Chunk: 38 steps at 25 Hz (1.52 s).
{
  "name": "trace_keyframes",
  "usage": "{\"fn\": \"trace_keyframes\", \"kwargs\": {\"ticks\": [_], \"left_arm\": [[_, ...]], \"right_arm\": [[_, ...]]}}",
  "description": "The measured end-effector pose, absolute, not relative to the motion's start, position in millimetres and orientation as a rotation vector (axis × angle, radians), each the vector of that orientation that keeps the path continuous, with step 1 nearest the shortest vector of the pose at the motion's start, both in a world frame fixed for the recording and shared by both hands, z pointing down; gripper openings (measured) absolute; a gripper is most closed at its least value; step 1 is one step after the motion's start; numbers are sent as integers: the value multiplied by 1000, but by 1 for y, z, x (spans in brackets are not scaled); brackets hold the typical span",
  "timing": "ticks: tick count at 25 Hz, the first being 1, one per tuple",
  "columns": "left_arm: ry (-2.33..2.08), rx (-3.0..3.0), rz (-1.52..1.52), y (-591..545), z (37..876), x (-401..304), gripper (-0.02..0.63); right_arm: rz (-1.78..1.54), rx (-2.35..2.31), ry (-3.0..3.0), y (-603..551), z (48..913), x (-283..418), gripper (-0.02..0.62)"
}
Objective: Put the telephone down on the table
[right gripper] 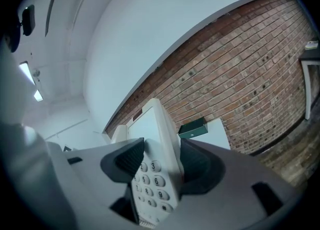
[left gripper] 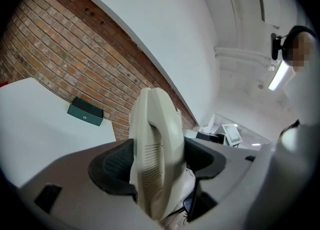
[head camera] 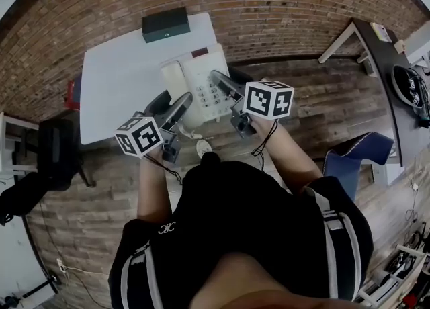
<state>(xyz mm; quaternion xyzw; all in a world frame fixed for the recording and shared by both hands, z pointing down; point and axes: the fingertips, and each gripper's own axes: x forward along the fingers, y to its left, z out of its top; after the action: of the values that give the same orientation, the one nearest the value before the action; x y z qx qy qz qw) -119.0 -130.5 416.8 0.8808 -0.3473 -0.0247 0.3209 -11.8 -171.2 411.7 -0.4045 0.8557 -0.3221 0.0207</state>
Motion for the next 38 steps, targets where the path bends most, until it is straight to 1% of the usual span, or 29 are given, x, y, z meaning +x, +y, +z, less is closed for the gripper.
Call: {"fn": "trace_keyframes", "kwargs": {"ticks": [9, 18, 27, 38], "left_arm": [[-897, 2294, -20, -237, 424, -130, 319], [-863, 2218, 26, -319, 455, -117, 318], [-861, 2035, 55, -385, 534, -100, 313], [-856, 1867, 106, -440, 620, -97, 311]], "right_arm": [[-1048, -1258, 2628, -276, 421, -22, 209], [-1173, -1294, 2591, -356, 456, -8, 209], [-1347, -1328, 2648, -429, 534, 7, 209], [-1653, -1335, 2525, -478, 635, 12, 207]]}}
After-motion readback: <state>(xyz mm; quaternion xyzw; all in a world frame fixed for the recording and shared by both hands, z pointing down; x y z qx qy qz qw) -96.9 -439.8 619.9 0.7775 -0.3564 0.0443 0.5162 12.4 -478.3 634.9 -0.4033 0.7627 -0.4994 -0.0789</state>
